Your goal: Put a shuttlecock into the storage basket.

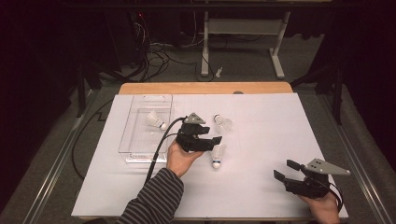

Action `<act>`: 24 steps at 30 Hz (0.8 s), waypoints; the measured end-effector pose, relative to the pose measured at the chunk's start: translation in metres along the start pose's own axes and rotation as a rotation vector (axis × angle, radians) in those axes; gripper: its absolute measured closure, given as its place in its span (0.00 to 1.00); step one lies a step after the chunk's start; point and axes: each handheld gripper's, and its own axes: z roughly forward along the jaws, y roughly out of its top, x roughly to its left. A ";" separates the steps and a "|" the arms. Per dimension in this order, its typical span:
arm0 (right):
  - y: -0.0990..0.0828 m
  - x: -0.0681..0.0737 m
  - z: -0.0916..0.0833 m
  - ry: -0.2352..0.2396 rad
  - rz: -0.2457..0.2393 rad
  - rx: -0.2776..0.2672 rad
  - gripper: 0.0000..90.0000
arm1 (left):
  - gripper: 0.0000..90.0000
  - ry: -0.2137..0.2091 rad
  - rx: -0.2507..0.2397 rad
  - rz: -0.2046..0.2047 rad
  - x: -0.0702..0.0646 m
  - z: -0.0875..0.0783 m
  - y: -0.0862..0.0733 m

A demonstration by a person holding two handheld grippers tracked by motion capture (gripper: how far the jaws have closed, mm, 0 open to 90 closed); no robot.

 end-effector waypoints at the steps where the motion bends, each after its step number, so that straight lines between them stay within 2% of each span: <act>1: 0.000 0.000 0.000 0.001 -0.002 0.000 0.34 | 0.43 -0.002 0.005 -0.001 0.000 0.001 0.001; 8: 0.000 0.000 0.000 0.001 0.002 -0.001 0.34 | 0.44 0.005 0.052 0.011 0.002 0.004 0.005; 15: 0.000 0.000 0.000 0.001 0.001 0.000 0.34 | 0.46 0.003 0.084 0.007 0.005 0.007 0.011; 24: 0.000 0.000 0.000 0.002 0.000 0.000 0.34 | 0.47 0.016 0.158 0.025 0.007 0.013 0.022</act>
